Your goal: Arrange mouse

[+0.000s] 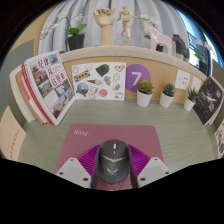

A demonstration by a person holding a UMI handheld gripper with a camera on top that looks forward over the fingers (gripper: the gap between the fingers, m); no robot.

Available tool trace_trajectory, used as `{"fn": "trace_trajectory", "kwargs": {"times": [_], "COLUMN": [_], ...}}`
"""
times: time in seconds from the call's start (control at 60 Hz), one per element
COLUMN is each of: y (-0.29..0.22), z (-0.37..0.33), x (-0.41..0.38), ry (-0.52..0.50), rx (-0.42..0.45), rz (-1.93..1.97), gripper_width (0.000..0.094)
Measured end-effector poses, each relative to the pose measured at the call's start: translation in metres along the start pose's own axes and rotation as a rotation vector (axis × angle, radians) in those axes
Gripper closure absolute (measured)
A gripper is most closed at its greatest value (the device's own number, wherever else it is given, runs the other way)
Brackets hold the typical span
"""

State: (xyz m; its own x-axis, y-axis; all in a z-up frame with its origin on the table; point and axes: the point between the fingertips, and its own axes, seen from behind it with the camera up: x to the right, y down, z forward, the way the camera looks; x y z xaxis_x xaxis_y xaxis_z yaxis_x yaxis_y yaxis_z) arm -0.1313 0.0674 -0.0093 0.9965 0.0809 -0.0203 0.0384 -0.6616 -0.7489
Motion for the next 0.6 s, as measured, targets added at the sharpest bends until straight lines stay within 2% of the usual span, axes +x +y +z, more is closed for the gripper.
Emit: {"fn": "trace_trajectory", "kwargs": {"times": [0.05,0.083,0.1,0.183,0.45,0.6], "y": [0.001,0.004,0.005,-0.009,-0.087,-0.109], "z": [-0.001,-0.003,-0.006,-0.026,-0.167,-0.252], "x": [0.003,0.004,0.005,0.007,0.016,0.032], "ry": [0.008,0.017,0.021,0.025,0.034,0.036], "rx": [-0.008,-0.03,-0.043,-0.026,0.105,0.172], "rz": [-0.001,0.01,0.018,0.05,0.076,0.086], "gripper_width": [0.0414,0.031,0.0218,0.0089,0.0081,0.0079]}}
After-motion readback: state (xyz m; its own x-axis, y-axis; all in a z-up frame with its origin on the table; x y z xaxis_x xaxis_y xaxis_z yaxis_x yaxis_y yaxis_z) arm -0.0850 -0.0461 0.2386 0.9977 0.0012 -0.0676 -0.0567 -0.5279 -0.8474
